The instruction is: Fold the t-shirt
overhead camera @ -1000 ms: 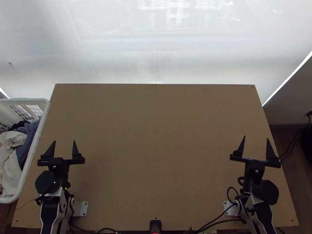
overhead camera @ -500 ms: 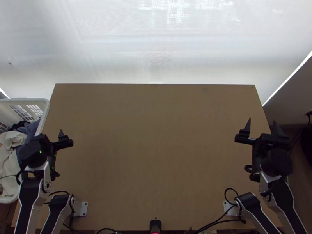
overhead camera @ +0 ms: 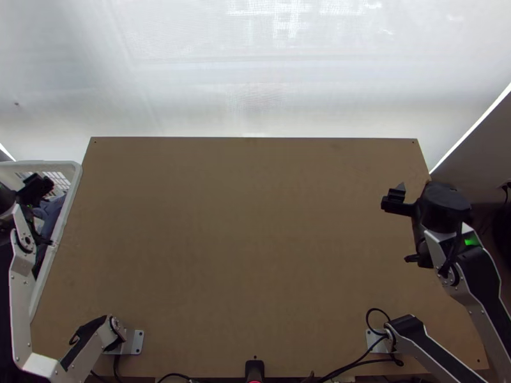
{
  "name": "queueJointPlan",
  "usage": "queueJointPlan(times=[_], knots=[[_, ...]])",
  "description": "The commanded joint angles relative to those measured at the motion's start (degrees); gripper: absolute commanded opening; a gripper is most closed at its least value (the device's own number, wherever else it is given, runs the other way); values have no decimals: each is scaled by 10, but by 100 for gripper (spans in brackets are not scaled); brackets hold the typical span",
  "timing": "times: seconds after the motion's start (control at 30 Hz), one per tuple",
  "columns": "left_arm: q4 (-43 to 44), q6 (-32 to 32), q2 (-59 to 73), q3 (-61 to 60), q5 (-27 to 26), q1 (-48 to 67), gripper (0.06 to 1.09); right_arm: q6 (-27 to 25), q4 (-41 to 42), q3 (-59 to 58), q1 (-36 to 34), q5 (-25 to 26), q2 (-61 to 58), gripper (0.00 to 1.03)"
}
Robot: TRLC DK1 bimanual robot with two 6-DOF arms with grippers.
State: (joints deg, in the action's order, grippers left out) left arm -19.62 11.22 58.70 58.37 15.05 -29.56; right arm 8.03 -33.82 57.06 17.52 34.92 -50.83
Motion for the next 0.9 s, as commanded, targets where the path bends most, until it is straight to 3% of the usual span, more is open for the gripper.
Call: queueJointPlan(times=[0.0, 0.07, 0.23, 0.47, 0.87], knots=[[48, 19, 133, 44, -30, -126, 103, 31, -62, 50, -19, -11, -48, 98], [64, 30, 179, 62, -71, -173, 103, 29, -62, 57, -24, -13, -52, 98], [11, -16, 321, 183, -71, -226, 103, -2, -70, 71, -23, -21, -58, 98], [-146, -41, 537, 383, -82, -279, 103, -36, -72, 76, -17, -20, -60, 98], [-166, -40, 731, 487, -89, -275, 103, -60, -91, 102, -18, -20, -67, 98]])
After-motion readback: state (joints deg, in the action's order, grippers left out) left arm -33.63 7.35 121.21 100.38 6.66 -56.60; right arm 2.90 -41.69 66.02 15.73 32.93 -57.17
